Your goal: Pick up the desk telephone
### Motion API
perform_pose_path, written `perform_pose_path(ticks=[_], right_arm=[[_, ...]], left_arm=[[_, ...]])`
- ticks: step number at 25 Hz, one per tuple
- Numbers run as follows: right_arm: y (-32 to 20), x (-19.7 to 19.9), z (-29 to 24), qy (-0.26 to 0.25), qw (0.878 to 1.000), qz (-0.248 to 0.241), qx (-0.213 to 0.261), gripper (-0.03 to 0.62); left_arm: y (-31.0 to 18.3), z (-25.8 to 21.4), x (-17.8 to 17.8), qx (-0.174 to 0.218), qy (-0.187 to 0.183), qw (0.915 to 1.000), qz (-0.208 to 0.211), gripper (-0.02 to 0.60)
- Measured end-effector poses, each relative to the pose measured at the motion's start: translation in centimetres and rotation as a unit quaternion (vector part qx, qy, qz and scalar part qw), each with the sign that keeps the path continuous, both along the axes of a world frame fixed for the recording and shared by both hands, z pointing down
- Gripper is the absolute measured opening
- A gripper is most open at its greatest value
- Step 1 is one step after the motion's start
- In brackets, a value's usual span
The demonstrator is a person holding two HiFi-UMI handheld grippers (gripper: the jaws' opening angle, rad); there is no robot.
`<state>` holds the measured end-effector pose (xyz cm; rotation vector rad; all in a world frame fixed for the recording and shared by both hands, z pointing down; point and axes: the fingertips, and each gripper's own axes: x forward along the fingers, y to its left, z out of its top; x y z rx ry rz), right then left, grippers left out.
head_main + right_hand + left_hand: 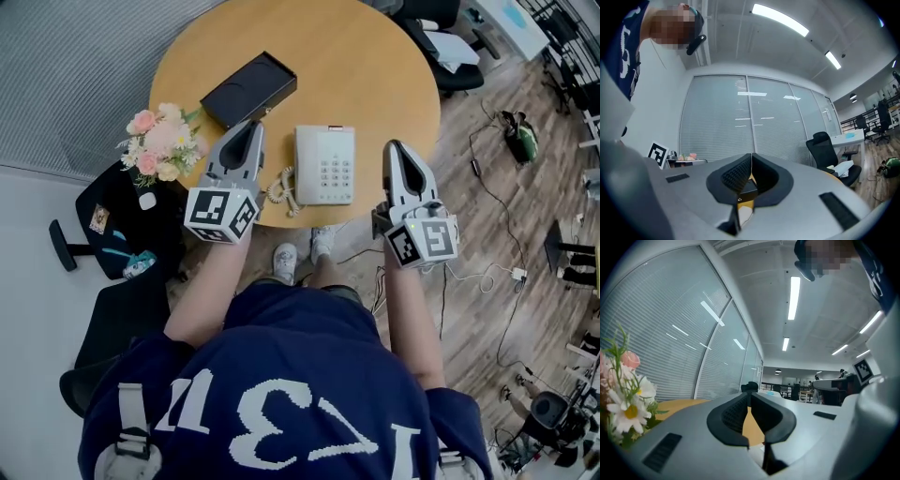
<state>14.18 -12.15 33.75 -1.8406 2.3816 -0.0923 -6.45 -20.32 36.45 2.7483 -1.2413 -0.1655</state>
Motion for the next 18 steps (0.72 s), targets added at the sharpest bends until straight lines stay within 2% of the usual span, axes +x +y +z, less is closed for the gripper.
perform_pose_path(ticks=[12, 18], right_arm=[[-8.9, 2.6, -1.2, -0.007, 0.994, -0.110, 0.018, 0.028], [-11.0, 3.6, -0.2, -0.014, 0.992, -0.128, 0.013, 0.028]], left_arm=[[-4.5, -1.5, 3.8, 0.023, -0.023, 0.9963, -0.080, 0.021], [-5.0, -0.9, 4.7, 0.024, -0.022, 0.9950, -0.095, 0.021]])
